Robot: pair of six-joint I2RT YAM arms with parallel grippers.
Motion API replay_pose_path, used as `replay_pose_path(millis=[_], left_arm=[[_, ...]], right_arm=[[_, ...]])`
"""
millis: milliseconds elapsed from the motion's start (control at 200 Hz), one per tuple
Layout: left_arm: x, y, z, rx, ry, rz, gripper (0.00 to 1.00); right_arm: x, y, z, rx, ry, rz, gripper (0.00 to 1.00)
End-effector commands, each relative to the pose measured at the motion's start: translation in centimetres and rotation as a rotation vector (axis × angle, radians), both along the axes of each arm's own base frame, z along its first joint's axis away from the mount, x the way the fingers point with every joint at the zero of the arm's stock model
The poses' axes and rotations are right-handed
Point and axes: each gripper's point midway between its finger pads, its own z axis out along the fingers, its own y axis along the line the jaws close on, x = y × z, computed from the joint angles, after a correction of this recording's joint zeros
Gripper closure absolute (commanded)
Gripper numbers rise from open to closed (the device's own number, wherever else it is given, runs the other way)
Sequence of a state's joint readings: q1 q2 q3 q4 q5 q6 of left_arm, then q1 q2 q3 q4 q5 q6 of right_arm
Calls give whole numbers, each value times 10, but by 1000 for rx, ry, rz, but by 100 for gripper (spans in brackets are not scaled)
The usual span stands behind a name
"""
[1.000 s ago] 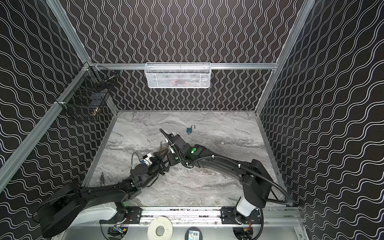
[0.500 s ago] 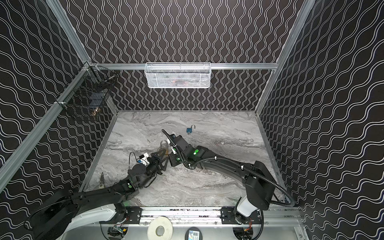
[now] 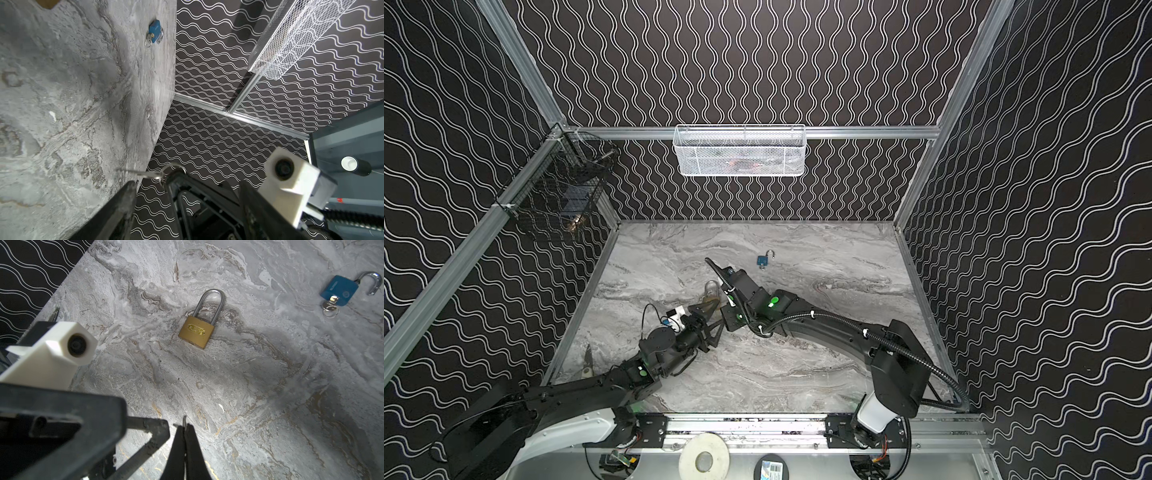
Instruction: Unlock with the key
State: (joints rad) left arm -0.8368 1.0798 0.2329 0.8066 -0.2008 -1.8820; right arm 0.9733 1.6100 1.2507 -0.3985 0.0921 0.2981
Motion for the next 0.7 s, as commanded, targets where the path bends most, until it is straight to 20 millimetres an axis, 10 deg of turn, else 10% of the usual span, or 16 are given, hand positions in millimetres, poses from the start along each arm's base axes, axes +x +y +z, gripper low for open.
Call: replay_pose_path(millis=[0,696], left_arm=[[1,-7,7,-37,-14,-22,20],[12,-1,5,-44,-41,48,31]], right_arm=[[2,7,7,21,-14,10,100],[-10,11,10,68,11,41,100]])
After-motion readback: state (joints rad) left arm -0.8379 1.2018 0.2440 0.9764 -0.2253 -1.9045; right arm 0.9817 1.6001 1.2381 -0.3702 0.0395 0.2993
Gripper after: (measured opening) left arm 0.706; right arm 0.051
